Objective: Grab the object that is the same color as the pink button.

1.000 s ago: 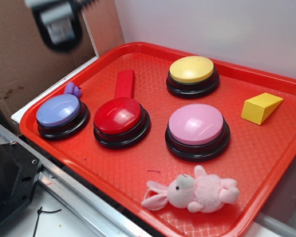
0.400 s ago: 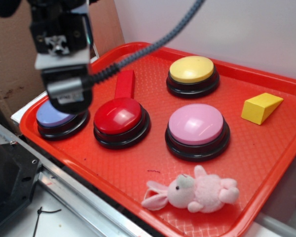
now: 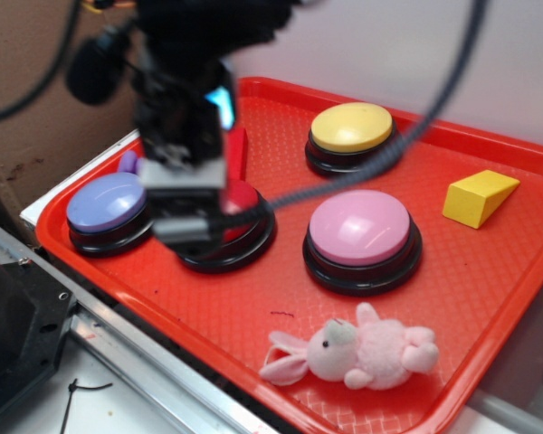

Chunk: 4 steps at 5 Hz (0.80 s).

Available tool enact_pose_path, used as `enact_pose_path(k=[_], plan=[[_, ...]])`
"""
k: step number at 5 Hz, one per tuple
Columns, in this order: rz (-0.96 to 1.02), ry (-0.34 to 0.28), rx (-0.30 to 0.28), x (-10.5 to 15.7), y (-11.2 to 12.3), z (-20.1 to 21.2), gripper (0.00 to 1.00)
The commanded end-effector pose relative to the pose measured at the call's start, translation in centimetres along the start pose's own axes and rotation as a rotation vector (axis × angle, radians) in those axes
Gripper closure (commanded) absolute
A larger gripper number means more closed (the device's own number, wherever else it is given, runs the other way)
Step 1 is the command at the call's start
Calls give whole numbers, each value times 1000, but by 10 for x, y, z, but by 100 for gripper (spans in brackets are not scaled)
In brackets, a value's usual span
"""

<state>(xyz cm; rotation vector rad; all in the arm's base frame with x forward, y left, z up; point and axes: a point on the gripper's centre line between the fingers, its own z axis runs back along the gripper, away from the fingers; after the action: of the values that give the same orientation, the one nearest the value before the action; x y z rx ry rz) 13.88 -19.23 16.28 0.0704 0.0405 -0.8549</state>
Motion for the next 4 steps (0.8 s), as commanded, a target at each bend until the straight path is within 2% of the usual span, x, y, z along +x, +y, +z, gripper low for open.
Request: enact_pose_path(k=[1,2,4], plan=[[-19,42,-69,3,18,-53,0],[-23,51,-124,20,23,-79,0],[-112,62,-148,51,11,-100,0]])
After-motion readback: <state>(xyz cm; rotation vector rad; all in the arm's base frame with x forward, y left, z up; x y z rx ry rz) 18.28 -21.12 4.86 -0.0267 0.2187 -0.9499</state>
